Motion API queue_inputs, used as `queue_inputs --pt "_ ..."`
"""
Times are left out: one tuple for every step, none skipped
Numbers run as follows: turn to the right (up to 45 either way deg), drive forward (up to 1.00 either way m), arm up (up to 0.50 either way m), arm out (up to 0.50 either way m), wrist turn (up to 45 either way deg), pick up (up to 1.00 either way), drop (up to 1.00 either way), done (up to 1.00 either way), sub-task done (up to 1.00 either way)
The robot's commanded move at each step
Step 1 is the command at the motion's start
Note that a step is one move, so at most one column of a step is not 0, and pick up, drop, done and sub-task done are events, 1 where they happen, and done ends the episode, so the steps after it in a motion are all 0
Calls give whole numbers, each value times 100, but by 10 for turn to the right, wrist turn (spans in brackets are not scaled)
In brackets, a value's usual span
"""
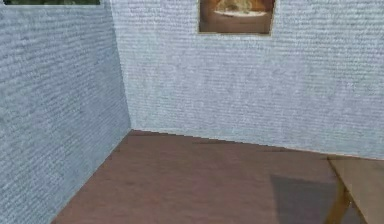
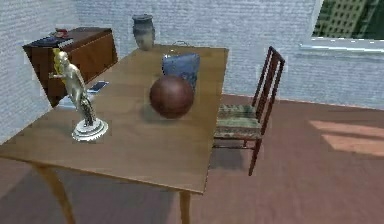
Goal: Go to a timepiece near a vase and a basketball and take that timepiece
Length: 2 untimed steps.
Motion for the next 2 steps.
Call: queue_inputs --pt "90 0 0 0 0 0 0 0 0" --pt "0 100 0 0 0 0 0 0 0"
